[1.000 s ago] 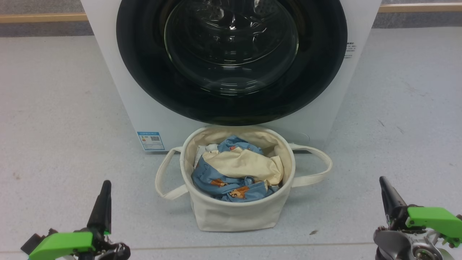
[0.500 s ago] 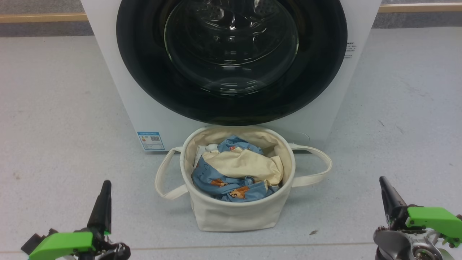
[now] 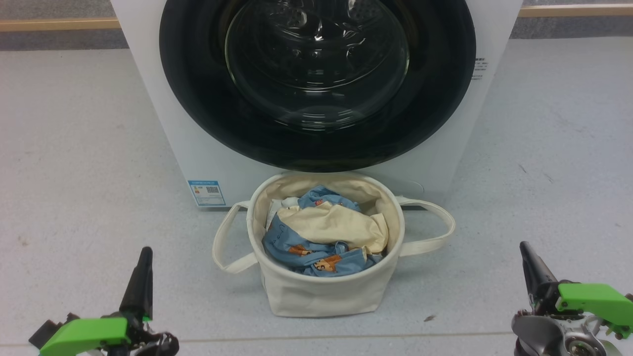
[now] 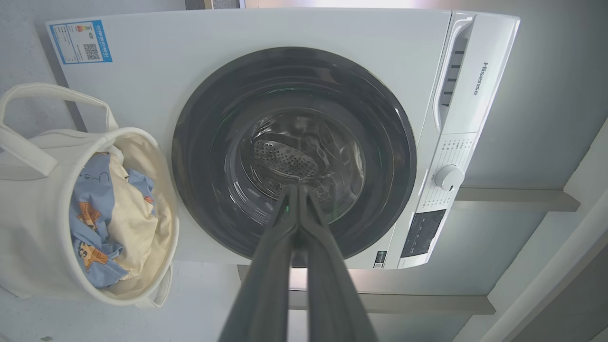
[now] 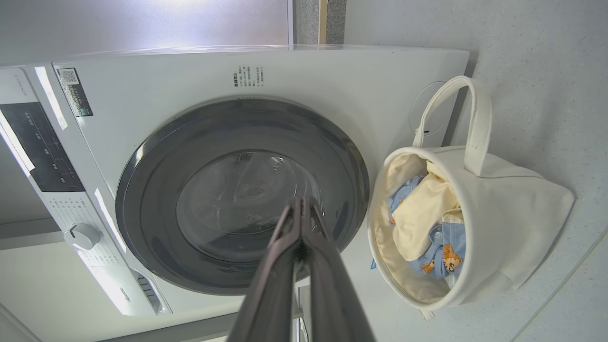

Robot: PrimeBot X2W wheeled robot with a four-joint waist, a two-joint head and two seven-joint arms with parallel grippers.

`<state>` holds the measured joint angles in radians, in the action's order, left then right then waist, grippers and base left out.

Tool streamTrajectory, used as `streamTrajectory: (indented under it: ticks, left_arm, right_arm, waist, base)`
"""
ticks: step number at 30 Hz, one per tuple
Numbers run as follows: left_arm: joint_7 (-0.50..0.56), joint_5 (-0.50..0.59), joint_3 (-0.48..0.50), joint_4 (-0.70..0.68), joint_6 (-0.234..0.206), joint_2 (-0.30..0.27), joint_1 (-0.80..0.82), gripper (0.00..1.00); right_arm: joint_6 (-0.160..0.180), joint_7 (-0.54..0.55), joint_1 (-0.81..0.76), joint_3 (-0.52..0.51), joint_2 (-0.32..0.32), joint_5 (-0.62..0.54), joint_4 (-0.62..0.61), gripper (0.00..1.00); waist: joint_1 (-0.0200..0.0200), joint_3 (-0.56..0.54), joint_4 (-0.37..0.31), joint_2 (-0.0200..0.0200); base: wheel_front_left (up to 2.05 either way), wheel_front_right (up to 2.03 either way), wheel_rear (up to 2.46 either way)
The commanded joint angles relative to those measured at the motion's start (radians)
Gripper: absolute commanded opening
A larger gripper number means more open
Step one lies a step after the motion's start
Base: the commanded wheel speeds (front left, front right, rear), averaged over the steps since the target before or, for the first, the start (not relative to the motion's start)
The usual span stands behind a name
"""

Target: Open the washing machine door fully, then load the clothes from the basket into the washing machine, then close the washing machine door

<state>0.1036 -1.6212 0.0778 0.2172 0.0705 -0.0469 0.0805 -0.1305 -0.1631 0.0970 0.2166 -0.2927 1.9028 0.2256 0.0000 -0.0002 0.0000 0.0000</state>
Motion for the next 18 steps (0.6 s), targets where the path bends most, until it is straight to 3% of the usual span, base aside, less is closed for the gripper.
streamTrajectory:
  ticks: [1,10,11,18]
  left_arm:
    - [0.005,0.009,0.033,-0.038,-0.001,-0.007,0.024,0.00]
    - [0.005,0.009,0.033,-0.038,-0.001,-0.007,0.024,0.00]
    - [0.000,0.000,0.000,0.002,0.000,0.001,0.000,1.00]
    - [-0.004,0.000,0.000,0.063,0.000,0.003,-0.013,1.00]
  right_arm:
    - [0.000,-0.007,0.025,0.016,-0.025,0.007,-0.038,0.00]
    - [0.000,-0.008,0.025,0.016,-0.025,0.007,-0.038,0.00]
    - [0.000,0.000,0.000,0.001,0.001,0.000,0.002,1.00]
    - [0.000,-0.002,-0.013,0.009,0.025,-0.005,0.057,1.00]
  waist:
    - [0.0000,0.000,0.000,0.0000]
    - [0.0000,0.000,0.000,0.0000]
    - [0.0000,0.000,0.000,0.0000]
    - [0.0004,0.002,0.001,0.0000]
  base:
    - [0.00,0.00,0.00]
    - [0.00,0.00,0.00]
    - [0.00,0.00,0.00]
    - [0.00,0.00,0.00]
